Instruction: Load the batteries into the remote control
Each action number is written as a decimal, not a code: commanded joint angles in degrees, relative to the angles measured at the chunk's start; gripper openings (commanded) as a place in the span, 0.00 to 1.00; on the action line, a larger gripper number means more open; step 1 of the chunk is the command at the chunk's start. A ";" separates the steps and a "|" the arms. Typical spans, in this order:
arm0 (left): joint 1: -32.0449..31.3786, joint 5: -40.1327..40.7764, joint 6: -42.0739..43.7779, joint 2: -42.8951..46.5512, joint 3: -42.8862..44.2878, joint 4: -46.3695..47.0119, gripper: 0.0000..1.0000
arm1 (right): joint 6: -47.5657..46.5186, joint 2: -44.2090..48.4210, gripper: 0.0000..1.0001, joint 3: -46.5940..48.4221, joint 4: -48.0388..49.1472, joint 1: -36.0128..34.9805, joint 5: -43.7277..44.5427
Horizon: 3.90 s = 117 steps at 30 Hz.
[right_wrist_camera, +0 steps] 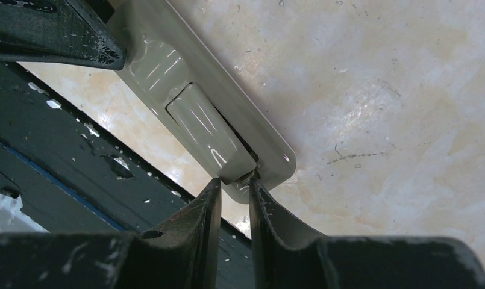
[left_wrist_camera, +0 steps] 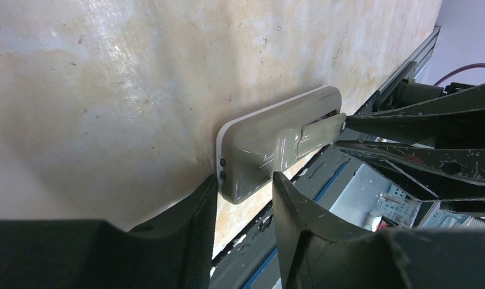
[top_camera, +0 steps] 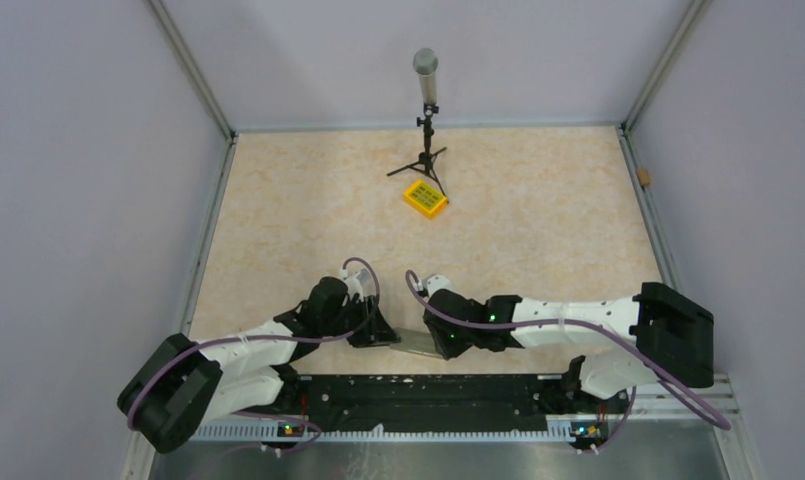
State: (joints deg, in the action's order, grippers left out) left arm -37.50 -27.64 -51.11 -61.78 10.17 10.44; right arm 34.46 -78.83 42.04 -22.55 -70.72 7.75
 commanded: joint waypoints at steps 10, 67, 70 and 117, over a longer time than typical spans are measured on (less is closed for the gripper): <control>-0.82 -0.40 0.13 -1.85 1.64 3.79 0.40 | -0.84 1.30 0.22 3.63 2.41 0.01 -0.45; -1.97 -0.32 0.31 -3.54 2.31 4.50 0.38 | -1.68 -0.49 0.25 6.57 2.26 -2.33 2.01; -2.05 -0.35 0.29 -3.76 2.32 4.69 0.38 | -1.89 0.10 0.26 6.80 2.19 -2.35 2.20; -2.84 -0.22 0.58 -4.13 2.84 4.42 0.37 | -3.11 -0.67 0.25 7.96 3.19 -4.47 3.40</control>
State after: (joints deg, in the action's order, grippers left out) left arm -39.27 -27.18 -50.89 -65.30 11.44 12.82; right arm 30.50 -79.26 47.40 -28.73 -74.08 13.02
